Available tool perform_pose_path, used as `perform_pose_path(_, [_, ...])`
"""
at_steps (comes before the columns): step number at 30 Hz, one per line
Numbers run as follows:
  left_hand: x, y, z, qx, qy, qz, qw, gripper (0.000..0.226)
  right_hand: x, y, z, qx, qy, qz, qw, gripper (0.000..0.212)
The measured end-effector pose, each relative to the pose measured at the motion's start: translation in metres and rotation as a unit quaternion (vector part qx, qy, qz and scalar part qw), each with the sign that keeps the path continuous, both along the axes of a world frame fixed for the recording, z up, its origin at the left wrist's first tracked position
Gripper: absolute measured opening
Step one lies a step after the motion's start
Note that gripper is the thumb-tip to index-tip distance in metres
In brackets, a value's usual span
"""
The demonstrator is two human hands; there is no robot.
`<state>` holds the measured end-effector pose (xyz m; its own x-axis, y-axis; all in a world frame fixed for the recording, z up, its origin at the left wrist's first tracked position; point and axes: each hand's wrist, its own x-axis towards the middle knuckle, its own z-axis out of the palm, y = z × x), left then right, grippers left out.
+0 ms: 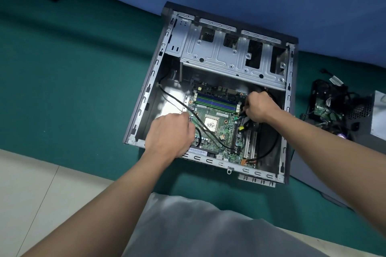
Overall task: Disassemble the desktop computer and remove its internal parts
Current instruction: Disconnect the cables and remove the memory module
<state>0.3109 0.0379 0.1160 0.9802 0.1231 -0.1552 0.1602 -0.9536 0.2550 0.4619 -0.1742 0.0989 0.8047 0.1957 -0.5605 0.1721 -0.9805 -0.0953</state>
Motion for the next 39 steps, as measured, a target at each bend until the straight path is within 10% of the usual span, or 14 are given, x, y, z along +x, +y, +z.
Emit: perform_pose_path(39, [-0.001, -0.001, 0.001, 0.006, -0.010, 0.019, 1.000, 0.028, 0.001, -0.003, 0.007, -0.032, -0.001, 0.186, 0.982, 0.035])
